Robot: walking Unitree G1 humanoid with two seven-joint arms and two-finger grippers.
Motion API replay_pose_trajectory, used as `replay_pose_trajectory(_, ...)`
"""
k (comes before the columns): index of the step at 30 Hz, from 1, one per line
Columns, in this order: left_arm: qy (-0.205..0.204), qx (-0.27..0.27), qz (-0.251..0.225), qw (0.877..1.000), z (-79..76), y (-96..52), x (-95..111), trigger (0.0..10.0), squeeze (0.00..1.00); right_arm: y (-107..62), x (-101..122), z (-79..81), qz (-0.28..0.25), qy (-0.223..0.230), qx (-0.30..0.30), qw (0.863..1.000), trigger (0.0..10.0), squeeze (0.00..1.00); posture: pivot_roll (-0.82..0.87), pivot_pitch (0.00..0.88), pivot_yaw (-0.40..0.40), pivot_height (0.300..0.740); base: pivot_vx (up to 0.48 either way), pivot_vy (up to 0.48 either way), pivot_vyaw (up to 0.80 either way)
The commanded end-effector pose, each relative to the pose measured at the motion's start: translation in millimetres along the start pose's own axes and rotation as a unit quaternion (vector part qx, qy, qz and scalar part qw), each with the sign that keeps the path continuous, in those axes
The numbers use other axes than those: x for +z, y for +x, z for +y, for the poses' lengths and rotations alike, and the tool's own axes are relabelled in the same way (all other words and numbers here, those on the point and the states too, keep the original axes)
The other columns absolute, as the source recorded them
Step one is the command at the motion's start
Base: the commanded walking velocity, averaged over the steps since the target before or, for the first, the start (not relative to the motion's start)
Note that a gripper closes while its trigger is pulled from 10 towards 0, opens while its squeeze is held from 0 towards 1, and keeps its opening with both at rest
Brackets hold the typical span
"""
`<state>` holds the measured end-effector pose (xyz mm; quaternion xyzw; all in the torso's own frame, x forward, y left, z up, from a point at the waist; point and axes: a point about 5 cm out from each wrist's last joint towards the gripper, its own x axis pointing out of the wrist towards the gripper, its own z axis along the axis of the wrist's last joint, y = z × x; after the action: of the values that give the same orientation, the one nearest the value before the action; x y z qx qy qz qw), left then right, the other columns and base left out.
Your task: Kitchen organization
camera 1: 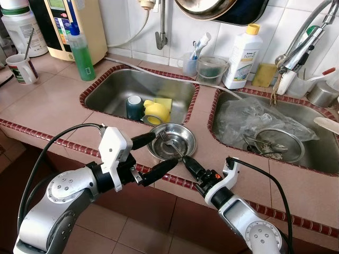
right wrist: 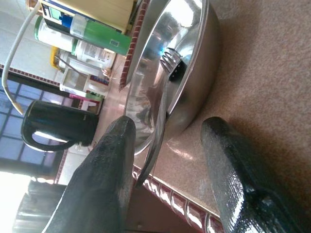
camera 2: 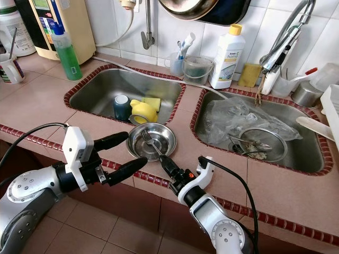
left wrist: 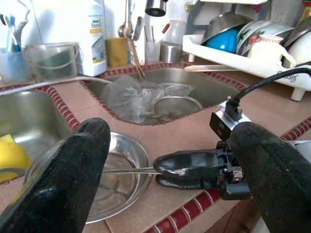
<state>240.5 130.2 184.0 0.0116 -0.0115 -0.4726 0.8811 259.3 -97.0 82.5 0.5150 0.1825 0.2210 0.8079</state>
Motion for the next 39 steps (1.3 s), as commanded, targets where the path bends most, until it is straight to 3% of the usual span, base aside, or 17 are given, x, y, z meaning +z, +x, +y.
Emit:
replay_pose_trajectory(1, 0.007, -0.004, -0.003, 1.0, -2.8, 0.0, 3.0, 10.0, 0.0, 9.9, -8.7, 8.0, -0.002, 0.034, 0.017, 0.999, 10.0, 0.0, 0.05, 0.034, -0.038, 0.74, 0.0, 0.0, 0.0)
replay_pose_trajectory(6, 0.007, -0.005, -0.004, 1.0, -3.2, 0.6, 3.3, 10.0, 0.0, 12.2, -6.4, 8.9, -0.008, 0.048, 0.022, 0.999, 9.8, 0.0, 0.05, 0.036, -0.037, 0.74, 0.0, 0.0, 0.0)
replay_pose_trajectory(8, 0.006, -0.005, -0.005, 1.0, -3.4, 0.8, 3.3, 10.0, 0.0, 13.6, -5.1, 10.7, -0.011, 0.066, 0.028, 0.997, 4.2, 0.0, 0.05, 0.036, -0.038, 0.74, 0.0, 0.0, 0.0)
replay_pose_trajectory(9, 0.006, -0.005, -0.005, 1.0, -3.5, 0.8, 3.3, 10.0, 0.0, 13.8, -4.4, 11.0, -0.012, 0.065, 0.029, 0.997, 4.2, 0.0, 0.05, 0.036, -0.038, 0.74, 0.0, 0.0, 0.0)
replay_pose_trajectory(10, 0.006, -0.005, -0.005, 1.0, -3.5, 0.8, 3.2, 10.0, 0.0, 14.0, -4.0, 11.4, -0.012, 0.064, 0.03, 0.997, 1.3, 0.0, 0.05, 0.036, -0.037, 0.74, 0.0, 0.0, 0.0)
replay_pose_trajectory(11, 0.006, -0.005, -0.005, 1.0, -3.7, 1.0, 3.3, 10.0, 0.0, 14.6, -3.5, 11.7, -0.012, 0.064, 0.03, 0.997, 1.1, 0.0, 0.05, 0.038, -0.039, 0.74, 0.0, 0.0, 0.0)
replay_pose_trajectory(12, 0.005, -0.005, -0.005, 1.0, -3.9, 1.1, 3.3, 10.0, 0.0, 15.0, -3.2, 12.3, -0.011, 0.069, 0.032, 0.997, 0.0, 0.0, 0.05, 0.04, -0.039, 0.74, 0.0, 0.0, 0.0)
replay_pose_trajectory(39, 0.006, 0.003, -0.007, 1.0, -2.4, 0.4, 4.3, 10.0, 0.0, 14.5, 0.7, 10.2, -0.019, 0.112, 0.025, 0.993, 0.0, 0.0, 0.05, 0.054, -0.041, 0.74, 0.0, 0.0, 0.0)
